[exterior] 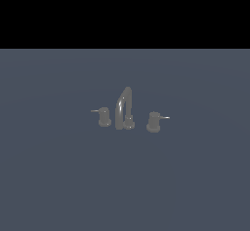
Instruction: Turn on the faucet by rotating a designated handle.
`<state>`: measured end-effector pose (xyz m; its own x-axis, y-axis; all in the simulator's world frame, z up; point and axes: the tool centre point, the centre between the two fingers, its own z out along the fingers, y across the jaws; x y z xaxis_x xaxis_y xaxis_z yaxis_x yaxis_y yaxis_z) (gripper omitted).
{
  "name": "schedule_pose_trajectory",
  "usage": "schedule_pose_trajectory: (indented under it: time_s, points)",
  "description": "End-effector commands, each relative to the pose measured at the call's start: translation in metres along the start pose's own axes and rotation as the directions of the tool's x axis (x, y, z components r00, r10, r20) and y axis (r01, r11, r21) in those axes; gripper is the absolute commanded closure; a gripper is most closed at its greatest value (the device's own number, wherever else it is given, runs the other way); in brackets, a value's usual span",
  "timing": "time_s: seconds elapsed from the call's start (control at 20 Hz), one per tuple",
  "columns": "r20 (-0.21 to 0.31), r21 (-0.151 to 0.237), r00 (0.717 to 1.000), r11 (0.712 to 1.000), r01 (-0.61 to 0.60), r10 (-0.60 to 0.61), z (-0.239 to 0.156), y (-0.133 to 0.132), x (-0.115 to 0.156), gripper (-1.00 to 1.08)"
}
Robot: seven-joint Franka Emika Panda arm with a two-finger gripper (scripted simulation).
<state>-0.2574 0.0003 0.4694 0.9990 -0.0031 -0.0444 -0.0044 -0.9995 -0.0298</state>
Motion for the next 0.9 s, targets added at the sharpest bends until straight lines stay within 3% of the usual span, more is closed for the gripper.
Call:
schedule_pose_trajectory:
  time_s: [0.0, 0.45, 0.85]
  points:
    - [0.000, 0.000, 1.000, 1.000, 0.000, 0.000, 0.000, 0.000, 0.000, 1.08]
    - [-0.001, 0.001, 0.999, 0.999, -0.043, 0.043, 0.010, -0.009, 0.003, 1.08]
    - [-0.004, 0.002, 0.988, 0.988, -0.153, 0.153, 0.036, -0.030, 0.014, 1.08]
